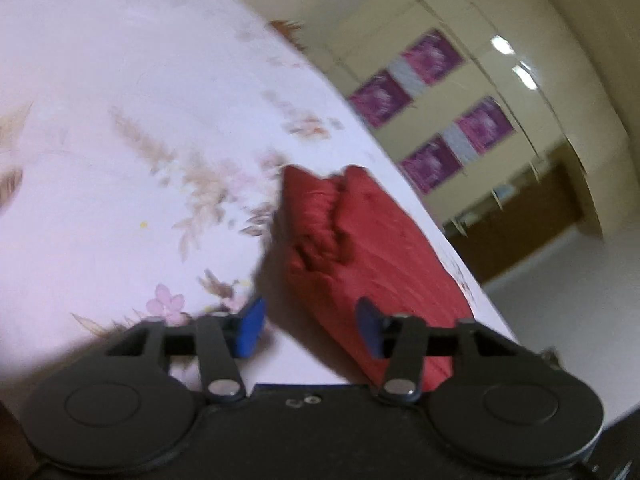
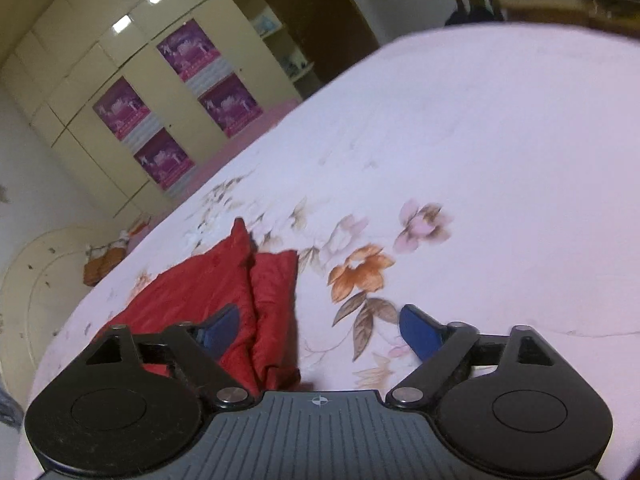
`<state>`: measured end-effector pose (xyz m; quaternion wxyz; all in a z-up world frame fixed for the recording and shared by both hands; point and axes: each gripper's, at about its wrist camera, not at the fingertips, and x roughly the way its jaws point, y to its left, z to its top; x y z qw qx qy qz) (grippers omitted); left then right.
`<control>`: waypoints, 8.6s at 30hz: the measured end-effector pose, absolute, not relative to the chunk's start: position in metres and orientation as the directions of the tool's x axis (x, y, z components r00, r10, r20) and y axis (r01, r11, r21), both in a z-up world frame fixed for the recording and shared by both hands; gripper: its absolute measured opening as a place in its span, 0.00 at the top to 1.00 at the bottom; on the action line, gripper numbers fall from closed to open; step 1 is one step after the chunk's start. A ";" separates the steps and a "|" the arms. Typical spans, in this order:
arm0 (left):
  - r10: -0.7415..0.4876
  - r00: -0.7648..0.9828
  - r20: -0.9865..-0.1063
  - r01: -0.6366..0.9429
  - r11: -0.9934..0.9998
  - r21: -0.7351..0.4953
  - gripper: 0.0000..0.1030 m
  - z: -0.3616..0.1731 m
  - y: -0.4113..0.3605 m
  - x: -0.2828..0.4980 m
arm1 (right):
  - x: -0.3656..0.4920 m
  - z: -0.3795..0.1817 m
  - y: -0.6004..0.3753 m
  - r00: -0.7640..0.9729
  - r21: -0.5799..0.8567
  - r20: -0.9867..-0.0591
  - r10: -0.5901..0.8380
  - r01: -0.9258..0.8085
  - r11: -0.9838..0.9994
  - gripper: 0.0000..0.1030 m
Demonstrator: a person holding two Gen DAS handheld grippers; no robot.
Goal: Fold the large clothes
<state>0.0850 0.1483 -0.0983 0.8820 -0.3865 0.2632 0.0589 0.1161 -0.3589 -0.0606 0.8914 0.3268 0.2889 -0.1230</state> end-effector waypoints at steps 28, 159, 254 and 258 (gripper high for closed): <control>-0.054 0.817 -0.574 -0.065 0.981 -0.185 0.34 -0.083 0.073 0.216 | 0.202 -0.072 -0.263 0.802 0.213 -0.597 0.038 0.112 0.970 0.42; -0.493 0.618 -0.613 0.387 0.869 -0.308 0.65 -0.081 -0.072 0.332 | 0.247 -0.073 -0.387 0.714 0.487 -0.637 0.290 0.080 0.870 0.50; -0.300 0.629 -0.717 0.299 0.945 -0.134 0.55 -0.097 -0.109 0.239 | 0.189 -0.099 -0.319 0.516 0.336 -0.736 0.438 -0.284 0.898 0.77; -0.310 0.696 -0.647 0.248 0.950 -0.189 0.53 -0.072 -0.090 0.249 | 0.190 -0.060 -0.340 0.636 0.351 -0.638 0.435 -0.263 0.899 0.77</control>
